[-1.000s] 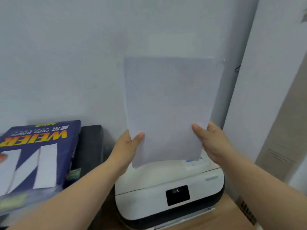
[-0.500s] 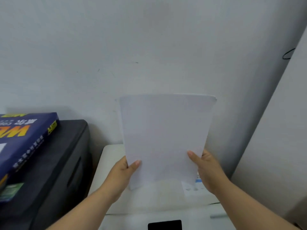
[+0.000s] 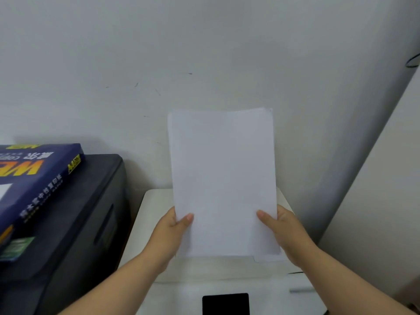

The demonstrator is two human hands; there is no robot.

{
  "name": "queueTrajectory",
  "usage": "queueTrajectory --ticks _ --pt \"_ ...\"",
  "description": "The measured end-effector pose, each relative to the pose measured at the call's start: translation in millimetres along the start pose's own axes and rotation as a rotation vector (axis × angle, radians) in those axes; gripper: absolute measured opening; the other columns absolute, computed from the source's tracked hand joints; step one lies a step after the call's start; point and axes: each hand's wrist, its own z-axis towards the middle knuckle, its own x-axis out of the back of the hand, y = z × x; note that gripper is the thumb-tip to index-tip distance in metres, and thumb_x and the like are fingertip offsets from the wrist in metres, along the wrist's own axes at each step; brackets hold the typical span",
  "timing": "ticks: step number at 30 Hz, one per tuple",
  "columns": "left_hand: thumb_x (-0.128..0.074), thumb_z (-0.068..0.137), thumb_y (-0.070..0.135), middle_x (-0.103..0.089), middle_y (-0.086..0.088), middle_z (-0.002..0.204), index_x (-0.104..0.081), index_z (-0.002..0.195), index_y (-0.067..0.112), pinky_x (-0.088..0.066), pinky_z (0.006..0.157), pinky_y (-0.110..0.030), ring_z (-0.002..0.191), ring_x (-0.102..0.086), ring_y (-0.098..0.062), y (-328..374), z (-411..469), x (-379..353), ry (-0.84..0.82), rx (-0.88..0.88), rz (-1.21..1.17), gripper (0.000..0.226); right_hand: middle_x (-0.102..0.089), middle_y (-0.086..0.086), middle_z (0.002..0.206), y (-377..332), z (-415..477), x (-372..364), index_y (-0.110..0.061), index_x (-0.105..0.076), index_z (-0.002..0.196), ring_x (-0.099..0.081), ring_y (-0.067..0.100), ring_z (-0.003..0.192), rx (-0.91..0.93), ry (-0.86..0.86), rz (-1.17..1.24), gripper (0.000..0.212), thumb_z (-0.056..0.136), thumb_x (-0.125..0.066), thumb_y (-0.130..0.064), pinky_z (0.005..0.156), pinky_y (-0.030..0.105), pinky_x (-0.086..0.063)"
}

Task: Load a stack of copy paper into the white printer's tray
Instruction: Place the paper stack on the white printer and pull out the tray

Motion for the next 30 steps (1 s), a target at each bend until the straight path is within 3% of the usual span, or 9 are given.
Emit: queueTrajectory --ticks 5,10,15,18,20,22,25,30 --pt "-0.052 0.093 0.024 -0.068 0.001 0.112 -0.057 0.111 0.025 -0.049 0.094 -0.047 0.101 -0.065 -0.022 -22 -6 -1 0.027 0.189 0.074 0.019 -0.069 -0.002 0.102 17 -10 -5 -0.021 -0.061 0.106 -0.066 0.022 0.094 -0.117 -0.015 -0.112 0.016 0.092 -0.055 -0.027 0.087 0.040 -0.053" --pt "-0.053 0.091 0.028 -0.064 -0.006 0.109 -0.055 0.105 0.016 -0.051 0.091 -0.046 0.097 -0.062 -0.026 -33 -2 -3 0.079 0.283 0.276 0.019 -0.064 0.007 0.109 30 -3 -19 -0.008 -0.057 0.115 -0.059 0.022 0.090 -0.165 0.044 -0.414 0.031 0.091 -0.055 -0.028 0.075 0.029 -0.045" --pt "-0.056 0.089 0.025 -0.059 -0.012 0.118 -0.048 0.117 0.005 -0.046 0.083 -0.033 0.106 -0.056 -0.030 -27 4 -8 0.126 0.194 0.642 0.035 -0.061 0.011 0.114 29 -3 -29 -0.005 -0.046 0.116 -0.057 0.025 0.096 -0.125 0.136 -0.730 0.039 0.089 -0.057 -0.032 0.074 0.028 -0.043" --pt "-0.055 0.089 0.034 -0.049 -0.011 0.127 -0.036 0.133 0.008 -0.044 0.089 -0.036 0.116 -0.048 -0.029 -31 -3 -9 0.190 0.111 0.900 0.055 -0.046 0.010 0.136 37 -6 -26 -0.012 -0.028 0.139 -0.043 0.026 0.125 0.005 0.189 -0.989 0.064 0.088 -0.054 -0.043 0.097 0.035 -0.038" --pt "-0.042 0.092 0.045 -0.027 -0.011 0.149 -0.014 0.147 0.013 -0.028 0.108 -0.037 0.137 -0.028 -0.028 -39 -6 -6 0.184 0.084 1.146 0.070 -0.013 0.008 0.157 45 -4 -19 -0.024 -0.003 0.149 -0.012 0.025 0.145 0.016 0.113 -1.170 0.073 0.092 -0.037 -0.053 0.115 0.042 -0.014" --pt "-0.025 0.094 0.051 0.000 -0.005 0.159 0.001 0.149 0.019 -0.006 0.117 -0.040 0.146 0.000 -0.024 -46 -7 -1 0.090 0.133 1.226 0.069 0.012 0.001 0.159 53 0 -11 -0.030 0.010 0.148 0.010 0.020 0.146 -0.084 0.007 -1.211 0.072 0.091 -0.021 -0.061 0.117 0.047 0.004" --pt "-0.014 0.094 0.054 0.013 -0.001 0.158 0.007 0.148 0.026 0.004 0.117 -0.044 0.145 0.012 -0.022 -52 -5 3 -0.013 0.210 1.252 0.065 0.017 -0.002 0.158 59 3 -7 -0.029 0.011 0.148 0.014 0.019 0.146 -0.166 -0.059 -1.199 0.073 0.089 -0.013 -0.065 0.117 0.048 0.007" --pt "-0.013 0.094 0.052 0.009 -0.002 0.159 0.002 0.148 0.028 0.002 0.117 -0.045 0.146 0.008 -0.023 -46 -6 6 0.000 0.194 1.230 0.061 0.014 0.000 0.159 51 2 -4 -0.026 0.007 0.149 0.008 0.021 0.147 -0.125 -0.024 -1.132 0.069 0.093 -0.017 -0.059 0.118 0.048 0.001"
